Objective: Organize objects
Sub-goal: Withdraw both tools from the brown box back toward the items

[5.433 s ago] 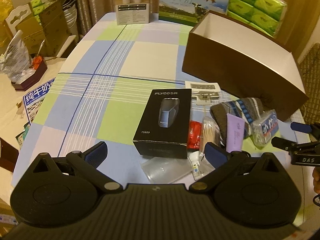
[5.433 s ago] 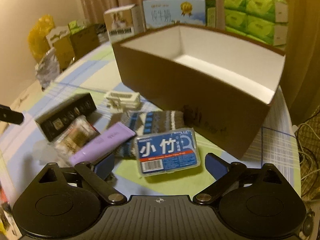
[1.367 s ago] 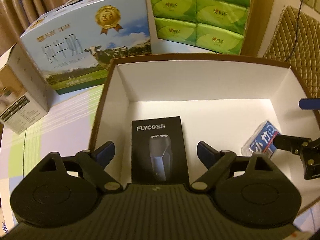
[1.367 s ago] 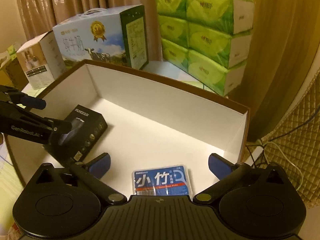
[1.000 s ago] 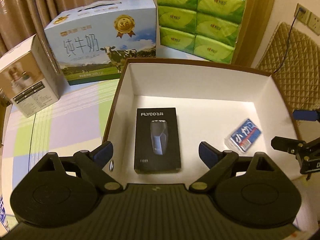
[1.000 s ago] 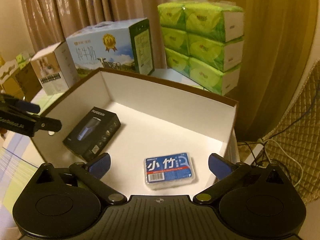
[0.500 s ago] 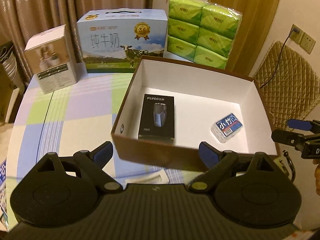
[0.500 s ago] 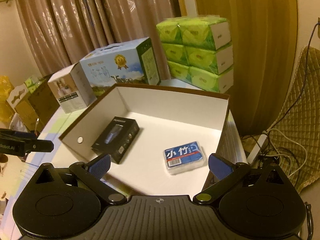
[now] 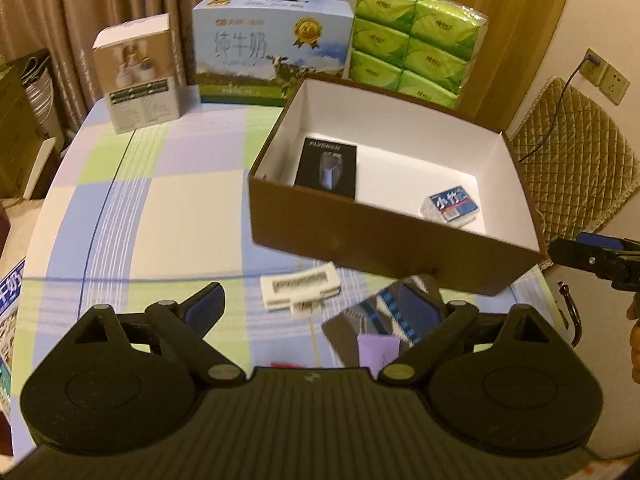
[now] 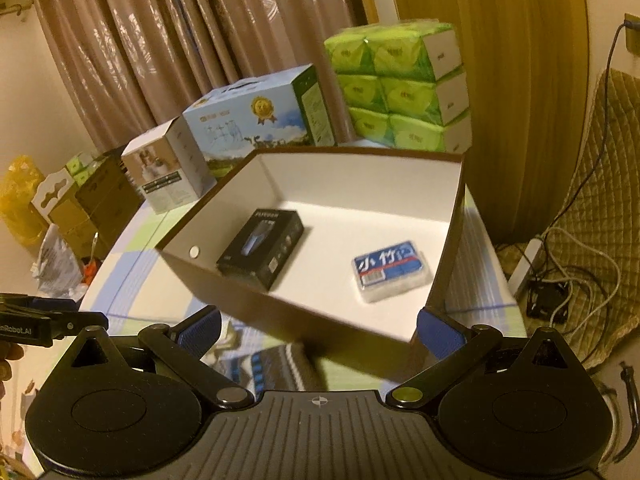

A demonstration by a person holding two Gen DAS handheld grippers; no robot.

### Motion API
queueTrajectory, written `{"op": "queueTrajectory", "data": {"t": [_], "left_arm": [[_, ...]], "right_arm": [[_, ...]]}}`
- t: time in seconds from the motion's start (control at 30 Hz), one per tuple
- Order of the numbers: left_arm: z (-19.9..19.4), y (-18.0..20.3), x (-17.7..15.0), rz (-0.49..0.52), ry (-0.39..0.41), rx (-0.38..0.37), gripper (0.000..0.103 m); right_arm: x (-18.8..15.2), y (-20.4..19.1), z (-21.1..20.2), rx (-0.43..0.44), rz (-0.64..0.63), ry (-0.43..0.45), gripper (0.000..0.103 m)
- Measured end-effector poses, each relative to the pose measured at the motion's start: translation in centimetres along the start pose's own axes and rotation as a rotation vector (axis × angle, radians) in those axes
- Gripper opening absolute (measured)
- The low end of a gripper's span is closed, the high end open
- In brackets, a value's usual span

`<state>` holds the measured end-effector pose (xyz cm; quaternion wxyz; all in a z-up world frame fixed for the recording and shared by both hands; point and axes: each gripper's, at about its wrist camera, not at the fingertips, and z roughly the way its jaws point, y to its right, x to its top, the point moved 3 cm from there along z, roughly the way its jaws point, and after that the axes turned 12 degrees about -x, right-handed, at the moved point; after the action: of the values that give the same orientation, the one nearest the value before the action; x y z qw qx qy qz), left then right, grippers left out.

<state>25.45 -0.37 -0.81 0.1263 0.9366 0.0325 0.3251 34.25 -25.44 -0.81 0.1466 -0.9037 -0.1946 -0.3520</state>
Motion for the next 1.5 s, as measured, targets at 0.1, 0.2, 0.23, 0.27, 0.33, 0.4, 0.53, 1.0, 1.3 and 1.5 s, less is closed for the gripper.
{"op": "queueTrajectory", "data": {"t": [0.1, 0.2, 0.23, 0.27, 0.33, 0.4, 0.53, 1.0, 1.3, 1.5], "left_arm": [[-0.6, -0.1, -1.2, -0.013, 0.000, 0.007, 0.094], [-1.2, -0.4, -2.4, -0.031, -0.001, 0.012, 0.094], [-1.4, -0.5, -2.8, -0.037, -0.002, 0.017, 0.094], [-1.5, -0.6, -3.2, -0.043, -0.004, 0.021, 0.094], [-1.8, -0.8, -3.8, -0.056, -0.006, 0.029, 0.094], [-2.1, -0.9, -4.4, -0.065, -0.005, 0.035, 0.094], [-2.5, -1.0, -5.5, -0.072, -0.009, 0.044, 0.094], [-2.7, -1.7, -9.2, -0.077, -0.052, 0.041, 0.094], [-2.8, -2.4, -10.7, -0.089, -0.069, 0.042, 0.094], [-2.8, -2.7, -11.7, -0.069, -0.069, 0.039, 0.094]], "right_arm": [[-1.1, -0.3, -0.3, 0.006, -0.001, -0.019, 0.101], [-2.0, -0.6, -0.6, 0.019, -0.006, -0.036, 0.101], [-2.3, -0.8, -0.6, 0.022, -0.008, -0.042, 0.101], [-2.6, -0.9, -0.7, 0.025, -0.011, -0.049, 0.101], [-3.1, -1.1, -0.7, 0.030, -0.018, -0.061, 0.101], [-3.6, -1.3, -0.8, 0.034, -0.026, -0.072, 0.101], [-4.5, -1.8, -0.8, 0.045, -0.035, -0.091, 0.101], [-7.5, -4.0, 0.1, 0.080, -0.082, -0.168, 0.101], [-9.1, -6.9, 1.1, 0.163, -0.100, -0.224, 0.101], [-9.6, -8.1, 1.5, 0.186, -0.115, -0.237, 0.101]]}}
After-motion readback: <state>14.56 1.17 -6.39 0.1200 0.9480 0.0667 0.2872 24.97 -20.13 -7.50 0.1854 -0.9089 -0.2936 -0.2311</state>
